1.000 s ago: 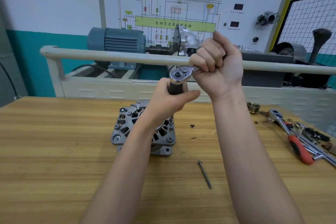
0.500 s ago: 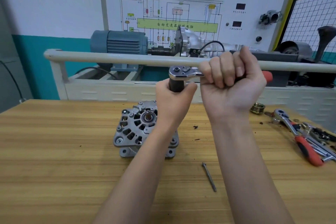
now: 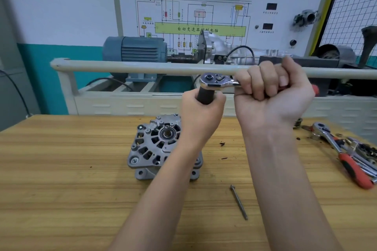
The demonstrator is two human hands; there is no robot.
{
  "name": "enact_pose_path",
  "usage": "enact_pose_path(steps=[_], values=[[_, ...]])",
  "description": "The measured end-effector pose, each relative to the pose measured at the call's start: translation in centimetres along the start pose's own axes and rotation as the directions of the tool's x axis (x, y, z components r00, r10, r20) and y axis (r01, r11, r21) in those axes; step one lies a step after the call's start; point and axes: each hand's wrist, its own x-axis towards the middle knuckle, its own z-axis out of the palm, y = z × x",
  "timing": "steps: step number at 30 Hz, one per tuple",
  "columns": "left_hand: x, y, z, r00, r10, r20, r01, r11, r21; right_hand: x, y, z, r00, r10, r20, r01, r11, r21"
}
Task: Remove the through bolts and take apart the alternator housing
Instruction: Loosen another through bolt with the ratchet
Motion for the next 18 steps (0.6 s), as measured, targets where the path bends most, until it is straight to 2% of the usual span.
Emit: enact_pose_path(steps=[2,3,5,7,9,11,12,13,15,18], values=[[-0.2,-0.1,0.9,0.982,-0.015,-0.189,0.009,1.0,-0.029,-1.0,0.7,0.3,0.997,-0.083,-0.008,0.082,0.994,-0.066],[-0.2,-0.2,1.1,0.97,-0.023,-0.241,0.014,0.999,-0.04,-1.1,0.9,0.3,0.996,-0.092,0.006,0.092,0.992,-0.085],[-0.3,-0.3,1.1,0.967,-0.034,-0.251,0.023,0.999,-0.048,-0.8,0.8,0.1,0.997,-0.04,0.059,0.046,0.994,-0.102],[-0.1,-0.4,0.4,0.992,0.005,-0.126,-0.01,0.999,-0.04,0.3,0.3,-0.3,0.989,0.079,0.128,-0.067,0.993,-0.092],[0.4,-0.3,-1.0,0.986,0.048,0.161,-0.047,0.999,-0.008,1.5,-0.3,-1.0,0.958,0.223,0.182,-0.224,0.974,-0.015],[0.8,-0.1,-2.3,0.892,0.022,0.452,-0.05,0.997,0.051,2.3,-0.7,-1.7,0.912,0.336,0.236,-0.364,0.927,0.086],[0.9,0.0,-2.6,0.849,0.001,0.528,-0.046,0.996,0.072,2.6,-0.9,-2.0,0.897,0.362,0.254,-0.398,0.911,0.107],[0.8,0.0,-2.7,0.834,-0.017,0.552,-0.035,0.996,0.082,2.7,-1.0,-2.2,0.89,0.374,0.26,-0.412,0.904,0.112],[0.7,-0.1,-2.4,0.86,-0.03,0.509,-0.005,0.998,0.067,2.6,-1.0,-1.9,0.892,0.377,0.248,-0.411,0.906,0.099],[0.6,-0.3,-1.5,0.933,-0.027,0.358,0.019,0.999,0.026,1.7,-0.8,-1.1,0.962,0.233,0.142,-0.248,0.963,0.103]])
